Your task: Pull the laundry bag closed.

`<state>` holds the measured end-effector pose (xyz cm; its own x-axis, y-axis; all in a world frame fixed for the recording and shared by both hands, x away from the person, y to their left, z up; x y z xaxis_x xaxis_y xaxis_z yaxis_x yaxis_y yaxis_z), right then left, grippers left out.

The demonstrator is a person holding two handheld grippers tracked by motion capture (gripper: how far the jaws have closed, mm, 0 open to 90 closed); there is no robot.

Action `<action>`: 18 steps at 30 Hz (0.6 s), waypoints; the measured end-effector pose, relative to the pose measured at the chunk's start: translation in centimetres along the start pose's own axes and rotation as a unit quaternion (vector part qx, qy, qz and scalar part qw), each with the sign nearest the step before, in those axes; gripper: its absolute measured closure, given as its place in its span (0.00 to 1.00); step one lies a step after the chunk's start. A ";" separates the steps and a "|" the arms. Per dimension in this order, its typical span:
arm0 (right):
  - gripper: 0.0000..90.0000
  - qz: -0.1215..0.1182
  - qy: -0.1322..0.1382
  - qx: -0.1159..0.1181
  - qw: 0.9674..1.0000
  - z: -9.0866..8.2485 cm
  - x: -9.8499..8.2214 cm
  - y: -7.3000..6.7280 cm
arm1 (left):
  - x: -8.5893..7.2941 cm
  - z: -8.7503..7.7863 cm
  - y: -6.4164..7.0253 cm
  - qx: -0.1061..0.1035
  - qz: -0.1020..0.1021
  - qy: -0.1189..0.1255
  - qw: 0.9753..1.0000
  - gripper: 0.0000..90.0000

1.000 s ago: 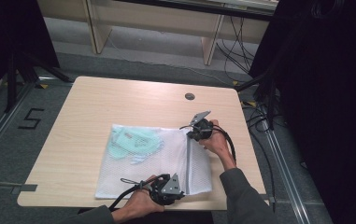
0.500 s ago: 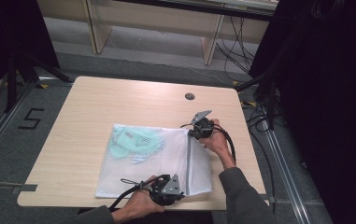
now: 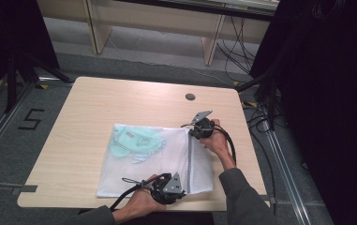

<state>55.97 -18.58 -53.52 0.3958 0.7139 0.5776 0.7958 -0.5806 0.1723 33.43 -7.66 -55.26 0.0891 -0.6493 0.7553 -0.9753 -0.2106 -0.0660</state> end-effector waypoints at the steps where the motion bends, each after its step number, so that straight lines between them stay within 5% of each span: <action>1: 0.96 -0.002 0.000 -0.001 1.000 0.0 0.0 0.1 | 0.1 0.1 0.1 -0.001 -0.008 0.005 1.000 0.98; 18: 0.95 0.008 0.001 -0.005 1.000 0.1 0.0 0.2 | 0.1 0.2 -0.1 -0.009 -0.012 0.000 1.000 0.93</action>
<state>56.14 -18.65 -53.61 0.4070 0.7043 0.5816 0.7850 -0.5953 0.1716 33.61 -7.79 -55.32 0.1119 -0.6438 0.7569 -0.9764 -0.2127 -0.0366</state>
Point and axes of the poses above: each handheld gripper's, and its own axes: z roughly forward along the jaws, x roughly out of its top, y roughly to its right, the point moved 7 cm from there along z, roughly forward along the jaws, and after that the axes turned 3 degrees about z, right-handed, at the moved point
